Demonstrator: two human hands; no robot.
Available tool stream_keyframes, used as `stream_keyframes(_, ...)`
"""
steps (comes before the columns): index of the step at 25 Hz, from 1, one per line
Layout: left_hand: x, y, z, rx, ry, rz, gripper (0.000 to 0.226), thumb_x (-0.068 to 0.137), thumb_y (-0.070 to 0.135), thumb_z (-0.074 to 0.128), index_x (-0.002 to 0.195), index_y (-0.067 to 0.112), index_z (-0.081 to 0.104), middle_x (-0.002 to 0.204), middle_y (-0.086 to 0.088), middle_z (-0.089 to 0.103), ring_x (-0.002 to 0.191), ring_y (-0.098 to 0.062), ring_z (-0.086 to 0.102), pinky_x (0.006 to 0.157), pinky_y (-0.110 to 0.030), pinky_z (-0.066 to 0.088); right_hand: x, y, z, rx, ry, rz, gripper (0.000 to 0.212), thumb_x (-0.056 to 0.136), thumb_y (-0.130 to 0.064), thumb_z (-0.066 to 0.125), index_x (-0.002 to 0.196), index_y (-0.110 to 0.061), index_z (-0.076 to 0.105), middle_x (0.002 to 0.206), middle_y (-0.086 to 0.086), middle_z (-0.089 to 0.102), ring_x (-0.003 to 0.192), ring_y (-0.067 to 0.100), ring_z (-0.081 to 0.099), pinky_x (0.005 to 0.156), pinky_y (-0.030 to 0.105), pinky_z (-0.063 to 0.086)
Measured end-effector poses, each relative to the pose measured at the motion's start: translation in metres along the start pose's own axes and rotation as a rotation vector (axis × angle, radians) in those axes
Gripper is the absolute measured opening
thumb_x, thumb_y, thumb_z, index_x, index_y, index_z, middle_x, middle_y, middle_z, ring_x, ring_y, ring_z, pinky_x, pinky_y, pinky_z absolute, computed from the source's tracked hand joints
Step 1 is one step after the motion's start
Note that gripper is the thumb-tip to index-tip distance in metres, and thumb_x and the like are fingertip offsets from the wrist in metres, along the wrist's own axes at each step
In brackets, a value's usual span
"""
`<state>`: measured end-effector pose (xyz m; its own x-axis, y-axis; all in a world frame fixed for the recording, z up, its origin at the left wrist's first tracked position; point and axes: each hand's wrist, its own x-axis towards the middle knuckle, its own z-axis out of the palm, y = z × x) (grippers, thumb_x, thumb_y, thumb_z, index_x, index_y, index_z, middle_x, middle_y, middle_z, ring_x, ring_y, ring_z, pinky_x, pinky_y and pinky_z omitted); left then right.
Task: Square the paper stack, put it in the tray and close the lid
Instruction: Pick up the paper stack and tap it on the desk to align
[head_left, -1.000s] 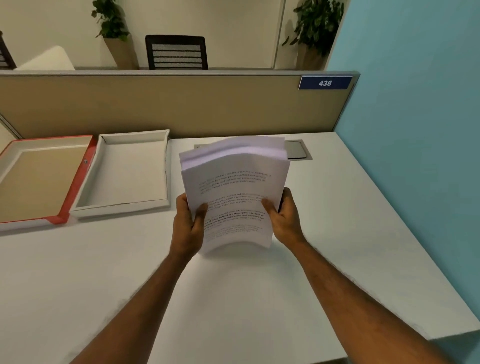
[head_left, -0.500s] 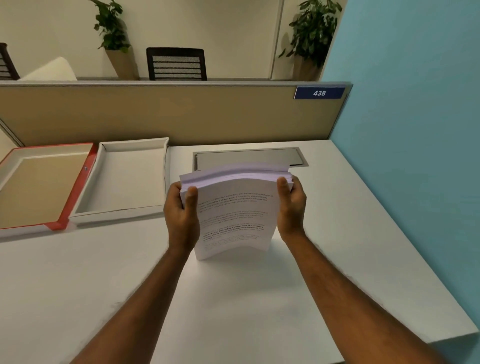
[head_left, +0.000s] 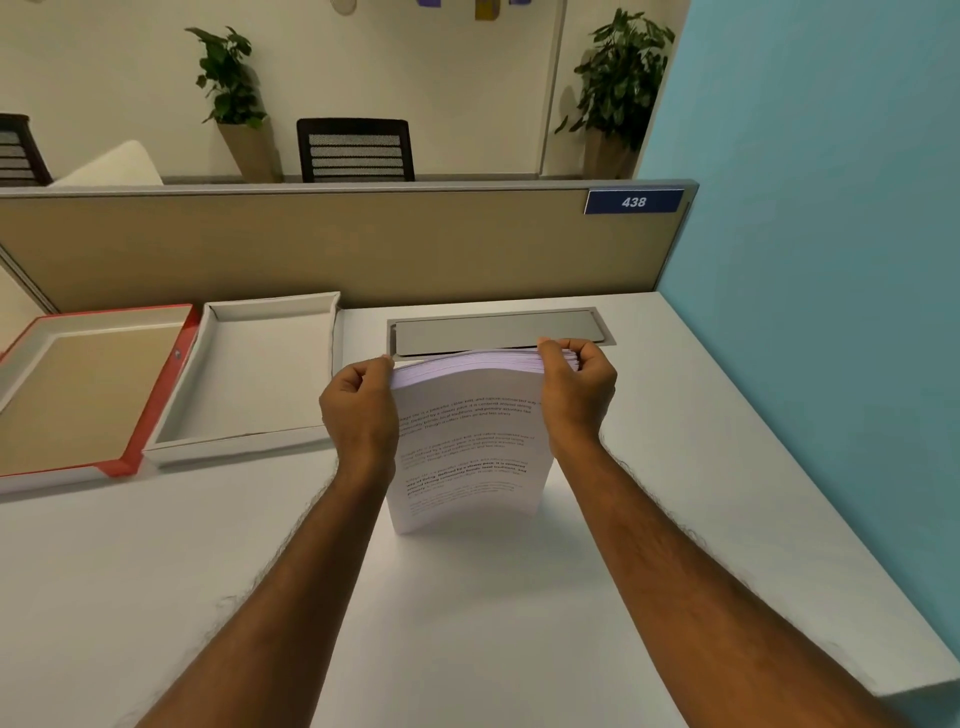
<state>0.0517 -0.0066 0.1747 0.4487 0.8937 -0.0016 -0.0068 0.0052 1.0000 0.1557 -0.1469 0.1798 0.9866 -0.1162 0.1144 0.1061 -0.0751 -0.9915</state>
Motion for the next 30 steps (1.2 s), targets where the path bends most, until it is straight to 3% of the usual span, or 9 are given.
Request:
stream_keyframes(3,0.002,-0.001,-0.002,-0.006,-0.029,0.029,0.024,0.09,0.032,0.054,0.071,0.019,0.061,0.069,0.0,0.058,0.075,-0.021,0.057,0.057,-0.027,0.039,0.001,0.002,-0.001,-0.002,-0.014,0.009,0.025,0.089,-0.032,0.064,0.066,-0.028,0.056,0.068,-0.007,0.063,0.069,0.019,0.065,0.054,0.023,0.048)
stream_keyframes(8,0.001,-0.008,-0.004,0.004,-0.032,0.099,0.043,0.089,0.052,0.051,0.066,0.017,0.059,0.061,0.003,0.055,0.063,-0.014,0.055,0.055,-0.025,0.038,0.002,0.006,-0.002,0.002,-0.085,-0.045,0.022,0.093,-0.037,0.062,0.072,-0.032,0.058,0.074,-0.006,0.065,0.072,0.019,0.067,0.054,0.021,0.051)
stream_keyframes(11,-0.001,-0.014,-0.003,0.039,-0.003,0.16,0.037,0.09,0.047,0.048,0.066,0.02,0.058,0.064,0.003,0.056,0.066,-0.012,0.056,0.054,-0.02,0.038,0.004,0.007,-0.003,0.004,-0.095,-0.04,0.024,0.096,-0.037,0.057,0.072,-0.032,0.059,0.073,-0.006,0.065,0.07,0.016,0.066,0.05,0.016,0.047)
stream_keyframes(15,0.002,-0.018,-0.001,0.022,-0.008,0.189,0.033,0.087,0.045,0.046,0.069,0.023,0.061,0.067,0.003,0.059,0.069,-0.013,0.058,0.056,-0.023,0.04,0.006,0.011,-0.004,0.077,-0.106,0.0,0.041,0.101,-0.034,0.046,0.063,-0.026,0.06,0.062,-0.005,0.061,0.064,0.018,0.063,0.054,0.023,0.045)
stream_keyframes(20,-0.004,-0.04,-0.012,-0.078,-0.199,0.344,0.061,0.081,0.08,0.035,0.091,0.026,0.062,0.083,0.003,0.064,0.075,-0.003,0.064,0.057,-0.012,0.047,0.002,0.034,-0.018,0.209,-0.267,-0.073,0.054,0.091,-0.067,0.026,0.09,-0.03,0.066,0.079,-0.006,0.071,0.072,0.013,0.069,0.06,0.025,0.055)
stream_keyframes(23,-0.013,-0.068,-0.016,-0.076,-0.248,0.313,0.078,0.073,0.081,0.051,0.114,0.015,0.057,0.097,0.005,0.065,0.086,0.001,0.066,0.065,-0.013,0.052,-0.012,0.066,-0.019,0.215,-0.321,-0.153,0.07,0.076,-0.087,0.036,0.103,-0.026,0.058,0.091,0.004,0.065,0.08,0.014,0.064,0.064,0.025,0.052)
stream_keyframes(25,-0.015,-0.085,-0.019,-0.026,-0.231,0.305,0.082,0.069,0.078,0.061,0.117,0.012,0.056,0.1,0.008,0.066,0.088,0.005,0.066,0.067,-0.012,0.053,-0.02,0.084,-0.018,0.157,-0.351,-0.193,0.063,0.076,-0.081,0.049,0.109,-0.028,0.054,0.098,-0.004,0.065,0.084,0.003,0.067,0.067,0.021,0.056)
stream_keyframes(30,-0.004,-0.112,-0.029,0.121,-0.29,0.351,0.057,0.074,0.044,0.076,0.12,0.018,0.056,0.104,0.016,0.064,0.095,0.006,0.063,0.066,-0.008,0.053,-0.012,0.128,-0.037,-0.081,-0.391,-0.232,0.031,0.082,-0.055,0.068,0.103,-0.039,0.05,0.1,-0.016,0.068,0.091,0.012,0.069,0.075,0.046,0.061)
